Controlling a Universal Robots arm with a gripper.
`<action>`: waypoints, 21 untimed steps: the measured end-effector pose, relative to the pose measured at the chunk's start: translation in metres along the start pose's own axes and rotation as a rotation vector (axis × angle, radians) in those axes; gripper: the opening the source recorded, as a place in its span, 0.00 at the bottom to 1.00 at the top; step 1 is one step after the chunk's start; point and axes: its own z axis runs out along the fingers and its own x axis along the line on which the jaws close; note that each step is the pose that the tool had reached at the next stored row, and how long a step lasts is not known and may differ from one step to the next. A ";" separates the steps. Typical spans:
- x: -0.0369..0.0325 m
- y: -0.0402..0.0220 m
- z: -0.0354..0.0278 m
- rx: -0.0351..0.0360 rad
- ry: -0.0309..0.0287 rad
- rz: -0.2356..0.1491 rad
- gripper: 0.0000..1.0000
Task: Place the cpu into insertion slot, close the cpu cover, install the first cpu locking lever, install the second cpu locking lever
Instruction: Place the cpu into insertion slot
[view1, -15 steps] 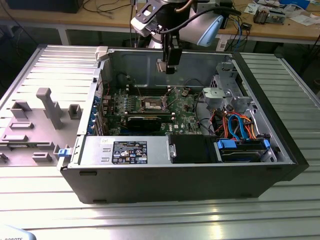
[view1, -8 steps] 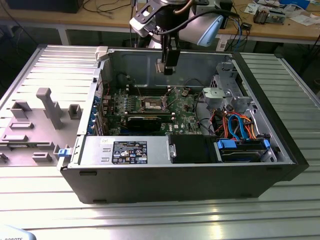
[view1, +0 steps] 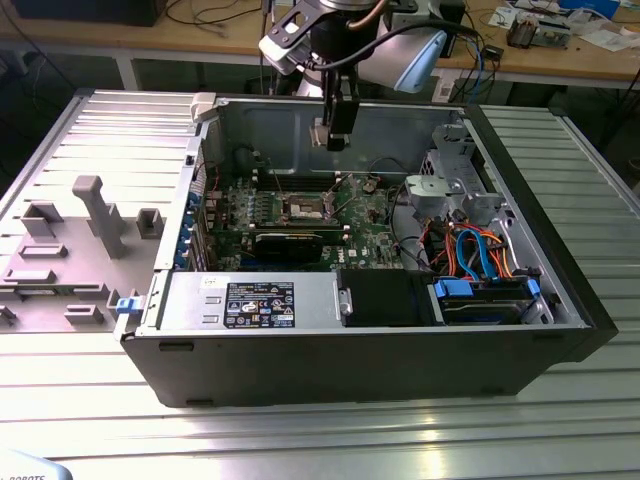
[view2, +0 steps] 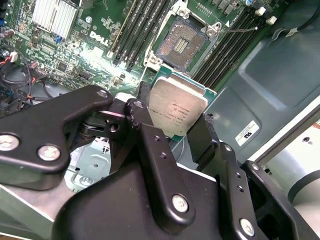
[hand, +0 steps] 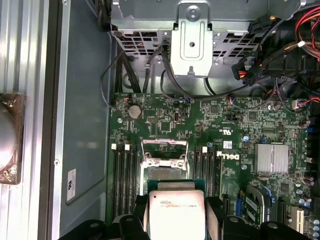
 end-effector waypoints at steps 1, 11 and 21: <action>0.0000 0.0000 0.0000 0.0000 0.0000 0.000 0.54; 0.0000 0.0000 0.0001 0.0000 -0.0001 0.000 0.54; 0.0008 -0.0028 0.0066 -0.0080 -0.0025 0.021 0.54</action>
